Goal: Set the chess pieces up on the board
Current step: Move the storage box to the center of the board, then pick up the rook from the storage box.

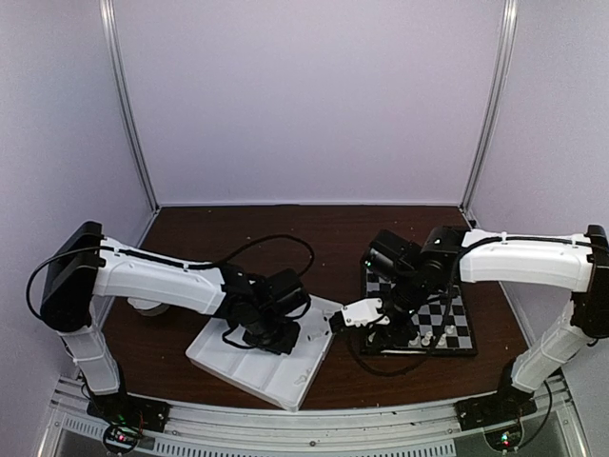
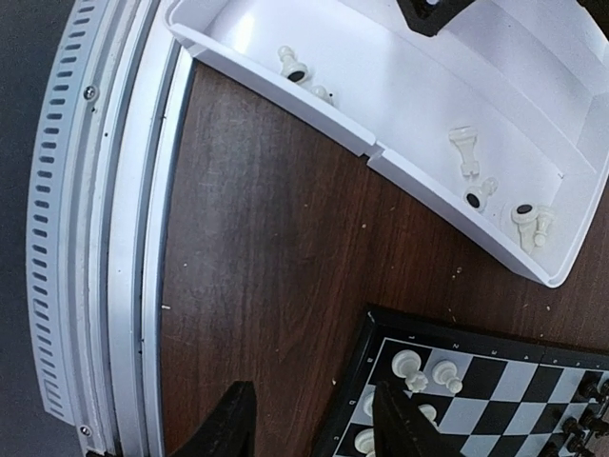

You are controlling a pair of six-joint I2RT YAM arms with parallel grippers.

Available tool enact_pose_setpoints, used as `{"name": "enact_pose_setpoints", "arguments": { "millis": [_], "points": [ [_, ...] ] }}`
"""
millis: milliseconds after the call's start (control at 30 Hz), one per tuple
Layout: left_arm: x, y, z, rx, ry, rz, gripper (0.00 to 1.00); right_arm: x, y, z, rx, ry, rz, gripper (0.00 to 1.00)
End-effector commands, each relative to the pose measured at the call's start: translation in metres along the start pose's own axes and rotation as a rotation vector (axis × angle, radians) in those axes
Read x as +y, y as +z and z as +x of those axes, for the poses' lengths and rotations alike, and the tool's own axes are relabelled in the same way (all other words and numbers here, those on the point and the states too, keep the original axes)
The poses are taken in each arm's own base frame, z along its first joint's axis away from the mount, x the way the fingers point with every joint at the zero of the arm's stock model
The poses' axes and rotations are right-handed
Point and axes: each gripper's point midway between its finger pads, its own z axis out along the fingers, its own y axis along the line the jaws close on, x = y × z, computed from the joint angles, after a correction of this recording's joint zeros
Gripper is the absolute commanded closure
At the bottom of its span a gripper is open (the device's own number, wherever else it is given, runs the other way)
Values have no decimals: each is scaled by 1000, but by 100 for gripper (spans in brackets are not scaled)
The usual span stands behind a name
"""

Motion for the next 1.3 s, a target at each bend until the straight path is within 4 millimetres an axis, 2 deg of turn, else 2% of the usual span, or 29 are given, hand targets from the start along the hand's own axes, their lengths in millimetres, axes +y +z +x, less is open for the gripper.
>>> {"name": "enact_pose_setpoints", "arguments": {
  "millis": [0,100,167,267,367,500,600,733,867,1000,1133,1267],
  "points": [
    [-24,-1,-14,24,-54,132,100,-16,-5,-13,-47,52,17,56],
    [-26,-8,-19,6,-17,137,97,-20,-7,-14,-60,72,8,56],
    [-25,-25,-26,-45,0,149,87,-21,-10,-15,-72,86,-2,56],
    [-28,-48,-38,-147,70,187,77,-24,-18,-14,-95,110,-13,55],
    [-45,-65,-46,-221,275,270,71,-28,-30,-8,-110,132,-18,55],
    [-57,-71,-57,-254,600,247,70,-33,-47,1,-144,171,-17,55],
    [-60,-58,-66,-210,781,234,70,-35,-53,8,-146,192,-8,55],
    [-51,-33,-74,-115,882,209,69,-31,-57,12,-169,212,0,55],
    [-54,-18,-76,-97,969,224,66,-23,-58,16,-187,223,7,55],
    [-51,1,-79,-31,1014,217,62,-20,-61,21,-192,228,37,55],
    [-51,11,-84,1,1044,221,61,-19,-68,26,-202,236,60,55],
    [-42,22,-84,53,1065,169,61,-18,-70,29,-206,243,67,54]
  ]
}}
